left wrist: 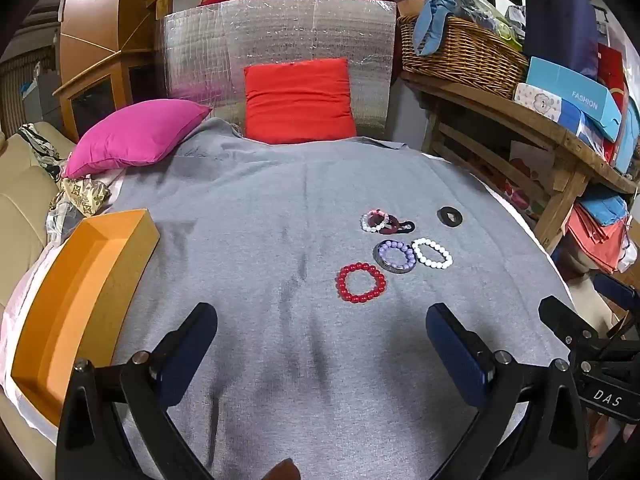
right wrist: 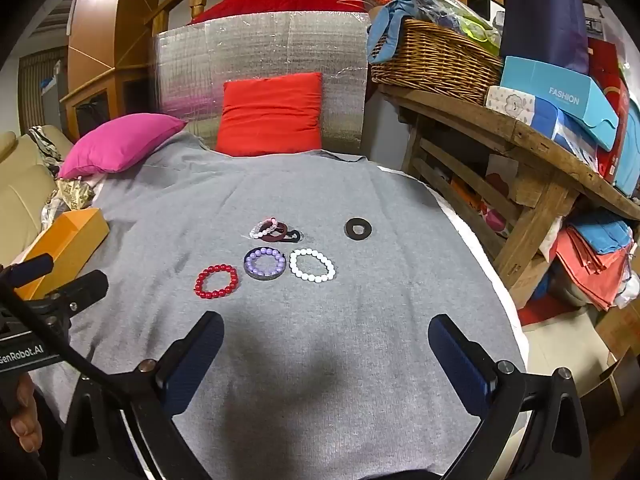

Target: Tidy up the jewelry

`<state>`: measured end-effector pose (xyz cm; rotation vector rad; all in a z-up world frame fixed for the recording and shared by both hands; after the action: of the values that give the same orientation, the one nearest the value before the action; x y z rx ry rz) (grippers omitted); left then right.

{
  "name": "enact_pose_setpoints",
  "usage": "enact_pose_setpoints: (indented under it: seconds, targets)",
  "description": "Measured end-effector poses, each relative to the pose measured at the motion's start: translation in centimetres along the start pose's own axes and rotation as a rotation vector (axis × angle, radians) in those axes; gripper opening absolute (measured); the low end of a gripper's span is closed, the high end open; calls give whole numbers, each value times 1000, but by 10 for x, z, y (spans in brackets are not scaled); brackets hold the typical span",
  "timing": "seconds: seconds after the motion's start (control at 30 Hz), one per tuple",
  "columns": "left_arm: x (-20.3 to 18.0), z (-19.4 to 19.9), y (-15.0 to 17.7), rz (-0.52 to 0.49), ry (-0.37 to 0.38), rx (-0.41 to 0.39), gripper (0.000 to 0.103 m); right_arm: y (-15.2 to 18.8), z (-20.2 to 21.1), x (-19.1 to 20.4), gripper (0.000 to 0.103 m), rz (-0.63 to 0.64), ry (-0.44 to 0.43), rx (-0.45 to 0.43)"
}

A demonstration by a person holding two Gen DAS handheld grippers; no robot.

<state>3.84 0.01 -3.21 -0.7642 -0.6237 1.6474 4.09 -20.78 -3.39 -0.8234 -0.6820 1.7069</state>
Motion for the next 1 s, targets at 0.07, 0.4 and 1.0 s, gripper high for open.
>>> enact_pose_setpoints:
  seconds: [0.07,0.4,1.0]
  targets:
    - [0,0,-1,1,-1,0,103,0,0,0,103,1,1,0]
    - [-1,3,-4,-5,7,-11,103,-2,0,0,103,1,0,0]
    - [-2,3,-1,-12,-1,-34,103,-2,0,0,103,1,0,1]
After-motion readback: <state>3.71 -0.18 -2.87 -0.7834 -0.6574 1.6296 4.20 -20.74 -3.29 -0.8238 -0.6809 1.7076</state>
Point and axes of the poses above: each gripper's, at about its wrist camera, not at the fingertips, and z roughly against the way its jaws point, x to its left, y to its underside, the point moved 5 cm from there along -z, roughly the way its jaws point, and after that the axes turned 10 degrees about z, right-handed, at the moved point
